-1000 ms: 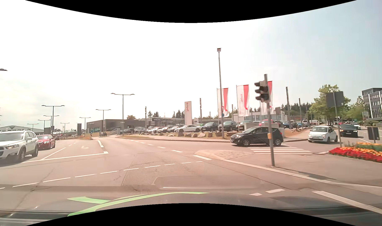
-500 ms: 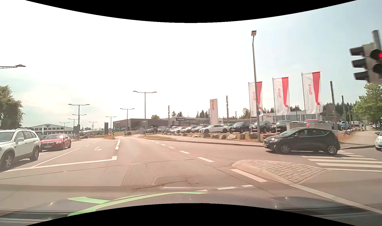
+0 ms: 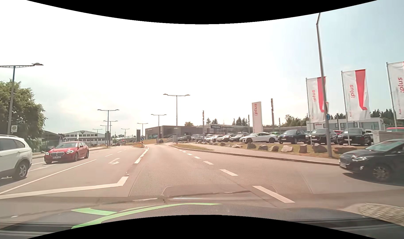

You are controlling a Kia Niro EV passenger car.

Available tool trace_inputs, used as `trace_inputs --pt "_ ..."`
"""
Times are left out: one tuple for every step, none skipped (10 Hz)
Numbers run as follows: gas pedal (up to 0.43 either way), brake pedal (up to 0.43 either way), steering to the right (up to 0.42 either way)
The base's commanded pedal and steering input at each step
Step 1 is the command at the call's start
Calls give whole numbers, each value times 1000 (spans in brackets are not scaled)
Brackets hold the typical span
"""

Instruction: Follow the waypoints while adhering to traffic rules and regulations

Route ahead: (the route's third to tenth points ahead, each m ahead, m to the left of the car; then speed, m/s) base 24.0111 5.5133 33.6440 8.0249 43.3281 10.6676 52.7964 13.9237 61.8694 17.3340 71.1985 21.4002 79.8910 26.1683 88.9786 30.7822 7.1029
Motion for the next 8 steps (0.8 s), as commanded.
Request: trace_inputs --pt "209 0 -144" --pt "209 0 -138" --pt "209 0 -134" --pt "209 0 -127" --pt "209 0 -119" --pt "209 0 -107" --pt "209 0 -97" --pt "209 0 -84"
